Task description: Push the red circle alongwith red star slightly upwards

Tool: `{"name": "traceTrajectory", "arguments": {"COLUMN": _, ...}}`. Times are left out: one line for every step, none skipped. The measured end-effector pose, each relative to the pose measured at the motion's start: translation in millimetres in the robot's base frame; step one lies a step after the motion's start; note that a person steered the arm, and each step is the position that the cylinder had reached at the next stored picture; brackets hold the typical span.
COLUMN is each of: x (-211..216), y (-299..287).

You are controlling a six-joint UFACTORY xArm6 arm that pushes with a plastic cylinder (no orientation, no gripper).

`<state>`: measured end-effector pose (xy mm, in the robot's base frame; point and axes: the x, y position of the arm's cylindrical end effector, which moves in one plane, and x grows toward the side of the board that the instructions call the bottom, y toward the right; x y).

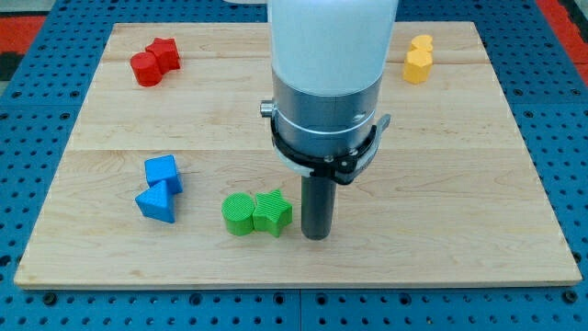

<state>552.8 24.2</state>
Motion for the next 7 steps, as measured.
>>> {"name": "traceTrajectory", "arguments": {"x": -65, "y": 22}}
{"name": "traceTrajectory", "arguments": {"x": -105, "y": 16}}
{"name": "traceTrajectory", "arguments": {"x": -112, "y": 8}}
{"name": "traceTrajectory", "arguments": {"x": -112, "y": 8}}
{"name": "traceTrajectory", "arguments": {"x": -125, "y": 8}}
{"name": "traceTrajectory", "arguments": {"x": -150, "y": 6}}
{"name": "traceTrajectory", "arguments": {"x": -152, "y": 6}}
